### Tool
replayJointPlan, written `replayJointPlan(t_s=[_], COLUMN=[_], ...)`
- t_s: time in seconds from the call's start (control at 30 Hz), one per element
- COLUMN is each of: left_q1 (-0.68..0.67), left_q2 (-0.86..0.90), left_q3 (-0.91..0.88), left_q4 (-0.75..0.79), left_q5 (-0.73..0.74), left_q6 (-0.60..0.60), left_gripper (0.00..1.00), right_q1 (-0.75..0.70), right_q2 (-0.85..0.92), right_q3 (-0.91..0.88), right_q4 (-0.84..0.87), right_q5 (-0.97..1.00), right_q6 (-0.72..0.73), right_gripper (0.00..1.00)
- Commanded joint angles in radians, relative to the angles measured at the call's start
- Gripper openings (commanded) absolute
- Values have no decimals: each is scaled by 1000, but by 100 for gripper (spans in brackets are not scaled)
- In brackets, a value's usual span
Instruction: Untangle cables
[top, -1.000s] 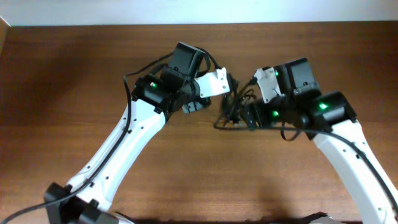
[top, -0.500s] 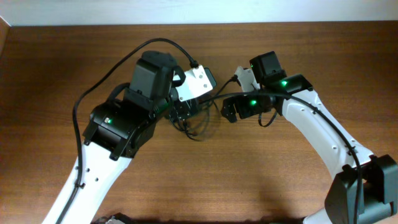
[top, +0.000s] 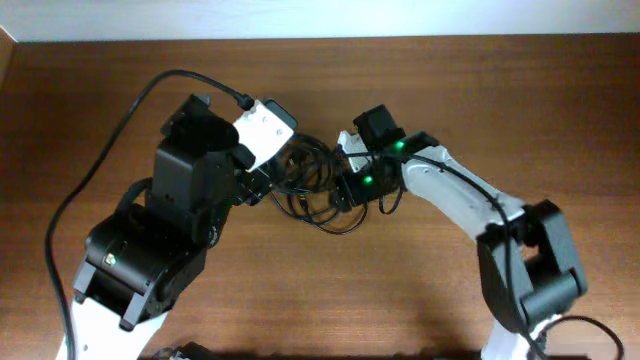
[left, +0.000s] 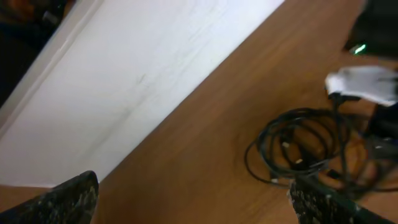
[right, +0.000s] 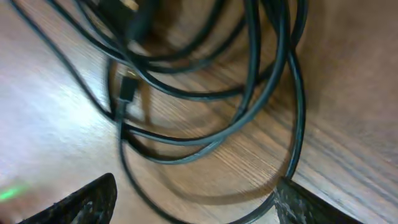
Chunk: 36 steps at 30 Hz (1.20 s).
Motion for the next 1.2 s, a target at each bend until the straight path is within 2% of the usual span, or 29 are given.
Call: replayJointPlan(t_s=[0.0, 0.2, 0.33, 0.37, 0.4, 0.6, 0.63, 0.7, 0.73, 0.77, 0.87, 1.0, 1.07, 1.17], left_q1=[2, 2, 2, 2, 2, 2, 2, 2, 2, 2, 2, 2, 2, 2], left_q2=[-3, 1, 1, 1, 1, 1, 1, 1, 1, 1, 1, 3, 19, 76], left_q3=[9, 8, 8, 8, 8, 8, 8, 8, 8, 8, 8, 7, 5, 5], left_q4=[-23, -26, -33, -33, -34, -45, -45, -45, -45, -45, -45, -45, -48, -68], left_q5=[95, 97, 145, 145, 145, 148, 148, 148, 148, 148, 160, 189, 220, 313], left_q6=[-24, -24, -24, -24, -24, -24, -24, -24, -24, -24, -24, -24, -24, -24], left_gripper=[99, 99, 99, 99, 99, 99, 99, 99, 99, 99, 99, 94, 99, 100], right_q1=[5, 5, 5, 5, 5, 4, 4, 4, 4, 4, 4, 3, 3, 3], right_q2=[75, 80, 80, 80, 80, 142, 155, 157, 157, 153, 102, -145, -258, -385], right_q3=[-15, -15, -15, -15, -15, -15, -15, -15, -15, -15, -11, 41, 91, 195], right_q4=[-10, 129, 346, 382, 405, 415, 409, 386, 365, 330, 235, 30, -62, -181], right_q5=[16, 19, 18, 19, 20, 98, 98, 98, 97, 69, -5, -6, 1, 1], right_q6=[5, 6, 58, 58, 58, 58, 58, 57, 58, 58, 58, 53, 51, 46], right_gripper=[79, 72, 72, 64, 59, 55, 50, 27, 8, 4, 4, 4, 4, 4])
